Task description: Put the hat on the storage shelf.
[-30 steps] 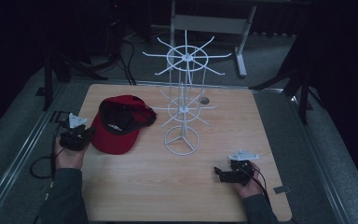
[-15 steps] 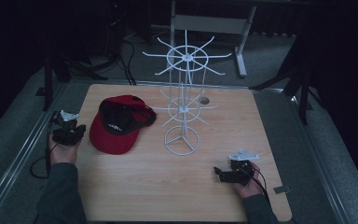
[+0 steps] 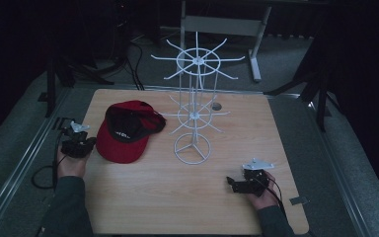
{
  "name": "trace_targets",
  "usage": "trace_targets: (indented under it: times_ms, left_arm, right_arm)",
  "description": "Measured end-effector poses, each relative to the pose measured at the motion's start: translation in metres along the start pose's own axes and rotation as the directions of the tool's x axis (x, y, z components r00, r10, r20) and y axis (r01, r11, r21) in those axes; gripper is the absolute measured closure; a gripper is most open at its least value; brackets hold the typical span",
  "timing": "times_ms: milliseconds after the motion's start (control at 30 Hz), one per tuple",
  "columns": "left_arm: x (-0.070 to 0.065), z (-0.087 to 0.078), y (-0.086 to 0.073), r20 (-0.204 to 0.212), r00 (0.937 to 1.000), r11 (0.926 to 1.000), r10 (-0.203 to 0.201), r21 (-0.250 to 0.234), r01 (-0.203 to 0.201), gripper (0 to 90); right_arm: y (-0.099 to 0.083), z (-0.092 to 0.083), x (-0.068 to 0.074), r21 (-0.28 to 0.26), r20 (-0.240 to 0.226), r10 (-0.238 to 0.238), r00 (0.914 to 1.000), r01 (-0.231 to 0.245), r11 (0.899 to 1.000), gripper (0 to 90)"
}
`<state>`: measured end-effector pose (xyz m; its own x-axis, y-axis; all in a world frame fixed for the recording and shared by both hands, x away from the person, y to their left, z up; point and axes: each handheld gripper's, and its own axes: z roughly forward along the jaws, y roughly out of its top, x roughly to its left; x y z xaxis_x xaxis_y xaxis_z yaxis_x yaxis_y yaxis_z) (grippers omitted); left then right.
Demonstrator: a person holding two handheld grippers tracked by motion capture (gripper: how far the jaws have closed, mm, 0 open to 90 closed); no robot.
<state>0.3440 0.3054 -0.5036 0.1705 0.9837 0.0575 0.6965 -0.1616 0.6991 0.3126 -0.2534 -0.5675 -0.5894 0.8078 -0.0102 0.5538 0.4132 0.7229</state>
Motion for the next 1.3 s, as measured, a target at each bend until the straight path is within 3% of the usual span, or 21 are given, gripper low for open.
trace_targets:
  times_ms: [200, 467, 600, 767, 933, 1033, 1167, 1233, 1300]
  left_arm:
    - [-0.013, -0.001, -0.003, 0.044, 0.9989, 0.9998, 0.017, 0.007, -0.017, 90.0]
    - [-0.044, 0.007, -0.006, 0.127, 0.9893, 0.997, 0.071, 0.022, -0.075, 90.0]
    - [-0.069, 0.011, 0.001, 0.184, 0.9761, 0.9922, 0.116, 0.023, -0.122, 90.0]
    - [-0.086, 0.012, 0.007, 0.237, 0.9602, 0.9872, 0.148, 0.024, -0.158, 89.0]
    - [-0.087, 0.008, 0.006, 0.275, 0.9556, 0.9926, 0.105, 0.029, -0.118, 82.6]
    - [-0.084, 0.003, 0.003, 0.298, 0.9499, 0.994, 0.093, 0.026, -0.106, 72.0]
    - [-0.082, -0.003, 0.002, 0.328, 0.9408, 0.9954, 0.086, 0.011, -0.095, 58.6]
    - [-0.082, -0.003, 0.002, 0.358, 0.9302, 0.9958, 0.081, 0.009, -0.091, 55.2]
    - [-0.085, 0.0, 0.002, 0.371, 0.9258, 0.9962, 0.074, 0.017, -0.086, 52.7]
  right_arm:
    - [0.0, 0.0, 0.0, 0.0, 0.0, 0.0, 1.0, 0.0, 1.0, 15.3]
    - [0.0, 0.0, 0.0, 0.0, 0.0, 0.0, 1.0, 0.0, 1.0, 15.3]
    - [0.0, 0.0, 0.0, 0.0, 0.0, 0.0, 1.0, 0.0, 1.0, 15.3]
    - [0.0, 0.0, 0.0, 0.0, 0.0, 0.0, 1.0, 0.0, 1.0, 15.3]
    - [0.0, 0.0, 0.0, 0.0, 0.0, 0.0, 1.0, 0.0, 1.0, 15.3]
    - [0.0, 0.0, 0.0, 0.0, 0.0, 0.0, 1.0, 0.0, 1.0, 15.3]
    - [0.0, 0.0, 0.0, 0.0, 0.0, 0.0, 1.0, 0.0, 1.0, 15.3]
    - [0.0, 0.0, 0.0, 0.0, 0.0, 0.0, 1.0, 0.0, 1.0, 15.3]
    - [0.0, 0.0, 0.0, 0.0, 0.0, 0.0, 1.0, 0.0, 1.0, 15.3]
